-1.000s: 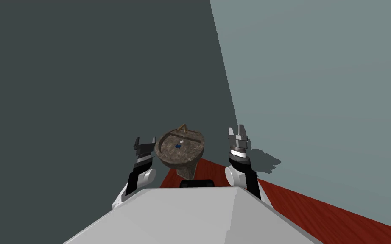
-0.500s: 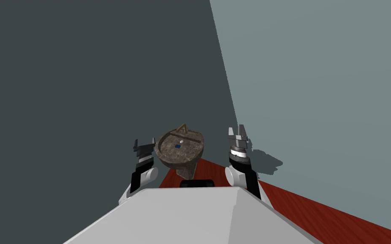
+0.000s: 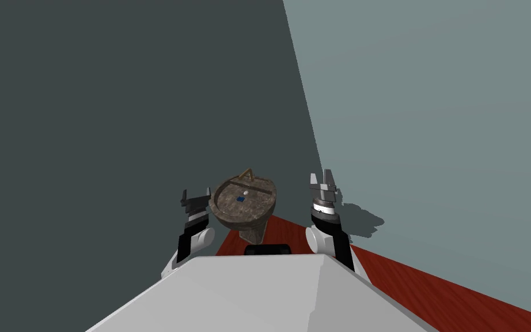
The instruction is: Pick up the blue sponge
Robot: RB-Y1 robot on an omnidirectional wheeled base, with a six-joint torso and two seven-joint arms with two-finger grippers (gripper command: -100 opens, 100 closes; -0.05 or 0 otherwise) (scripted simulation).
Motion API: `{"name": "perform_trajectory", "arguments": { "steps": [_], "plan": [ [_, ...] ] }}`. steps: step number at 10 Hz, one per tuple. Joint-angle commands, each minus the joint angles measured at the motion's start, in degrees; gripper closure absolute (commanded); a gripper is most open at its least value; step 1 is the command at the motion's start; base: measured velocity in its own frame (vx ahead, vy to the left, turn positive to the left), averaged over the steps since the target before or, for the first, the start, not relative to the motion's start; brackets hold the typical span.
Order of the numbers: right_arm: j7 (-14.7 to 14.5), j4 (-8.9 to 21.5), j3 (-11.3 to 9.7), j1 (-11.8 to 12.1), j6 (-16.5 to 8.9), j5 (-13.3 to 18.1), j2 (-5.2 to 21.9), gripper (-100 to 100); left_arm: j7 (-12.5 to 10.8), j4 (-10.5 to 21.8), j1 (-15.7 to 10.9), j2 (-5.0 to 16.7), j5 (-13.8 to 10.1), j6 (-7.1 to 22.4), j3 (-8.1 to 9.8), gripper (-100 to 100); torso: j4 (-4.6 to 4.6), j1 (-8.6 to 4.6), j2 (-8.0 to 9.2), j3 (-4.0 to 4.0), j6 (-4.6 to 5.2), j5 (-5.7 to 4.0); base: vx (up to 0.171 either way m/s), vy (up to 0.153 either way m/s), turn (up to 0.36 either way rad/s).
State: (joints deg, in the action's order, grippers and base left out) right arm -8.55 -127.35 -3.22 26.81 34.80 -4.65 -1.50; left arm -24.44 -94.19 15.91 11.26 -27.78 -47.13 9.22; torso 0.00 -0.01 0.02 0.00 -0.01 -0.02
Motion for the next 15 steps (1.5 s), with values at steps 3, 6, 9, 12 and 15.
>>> {"name": "perform_trajectory", "arguments": {
  "steps": [3, 6, 9, 12, 15],
  "plan": [
    [0.00, 0.00, 0.00, 0.00, 0.00, 0.00, 0.00, 0, 0.00, 0.00, 0.00, 0.00, 0.00, 0.00, 0.00, -100, 0.00, 0.03, 0.01, 0.01, 0.00, 0.01, -0.001, 0.002, -0.006],
    [0.00, 0.00, 0.00, 0.00, 0.00, 0.00, 0.00, 0, 1.02, 1.02, -2.41, 1.04, 0.39, 4.47, 0.26, -100, 0.00, 0.11, 0.01, 0.01, 0.00, 0.02, -0.004, 0.021, -0.024],
    [0.00, 0.00, 0.00, 0.00, 0.00, 0.00, 0.01, 0, 2.12, 2.06, -5.09, 2.19, 0.80, 8.59, 0.53, -100, 0.00, 0.18, 0.00, 0.00, 0.00, 0.04, -0.002, 0.041, -0.016],
    [0.00, 0.00, 0.00, 0.00, 0.00, 0.00, 0.01, 0, 2.80, 2.71, -6.75, 2.93, 1.04, 12.39, 0.70, -100, 0.00, 0.19, 0.00, 0.00, 0.01, 0.04, -0.006, 0.037, -0.017],
    [0.00, 0.00, 0.00, 0.00, 0.00, 0.00, 0.01, 0, 4.37, 4.27, -10.61, 4.70, 1.63, 17.77, 1.12, -100, 0.00, 0.18, 0.01, 0.01, 0.00, 0.05, -0.007, 0.043, -0.021]
  ]
}}
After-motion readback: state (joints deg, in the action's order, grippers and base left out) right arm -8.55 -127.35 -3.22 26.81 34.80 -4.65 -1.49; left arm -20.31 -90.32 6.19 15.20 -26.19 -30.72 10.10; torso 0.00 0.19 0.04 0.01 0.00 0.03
